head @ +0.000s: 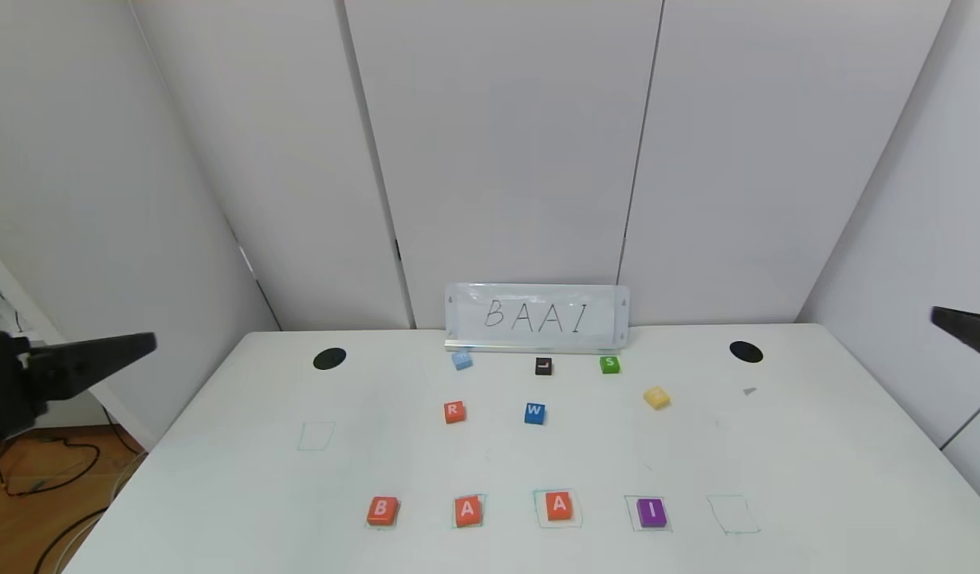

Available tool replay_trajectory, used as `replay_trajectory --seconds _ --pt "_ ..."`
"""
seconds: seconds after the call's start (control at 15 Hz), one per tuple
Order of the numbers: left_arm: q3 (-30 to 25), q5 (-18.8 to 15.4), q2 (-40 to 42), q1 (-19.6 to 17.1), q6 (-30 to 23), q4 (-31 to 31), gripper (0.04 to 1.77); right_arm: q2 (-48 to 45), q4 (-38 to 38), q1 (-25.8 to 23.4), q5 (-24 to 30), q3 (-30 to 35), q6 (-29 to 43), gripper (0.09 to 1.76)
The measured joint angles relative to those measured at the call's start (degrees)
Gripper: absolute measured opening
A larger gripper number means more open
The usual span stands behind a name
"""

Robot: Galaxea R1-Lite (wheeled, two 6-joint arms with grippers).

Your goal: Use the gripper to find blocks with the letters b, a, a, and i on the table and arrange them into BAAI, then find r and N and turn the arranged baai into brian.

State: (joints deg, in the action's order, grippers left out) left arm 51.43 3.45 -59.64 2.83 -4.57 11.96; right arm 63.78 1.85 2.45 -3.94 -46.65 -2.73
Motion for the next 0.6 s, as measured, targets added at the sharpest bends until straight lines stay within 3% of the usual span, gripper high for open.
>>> replay_trajectory --seconds 0.27,0.6 --pt "-4.4 -0.3 16.6 -0.5 2.9 0.0 1.72 -21.1 -1.9 -0.2 2.4 5.4 -4.8 1.70" --pt "-6.3 -0.6 35.8 -0.5 9.7 5.9 1.72 -41.1 -7.2 -1.1 2.9 8.2 -10.0 1.70"
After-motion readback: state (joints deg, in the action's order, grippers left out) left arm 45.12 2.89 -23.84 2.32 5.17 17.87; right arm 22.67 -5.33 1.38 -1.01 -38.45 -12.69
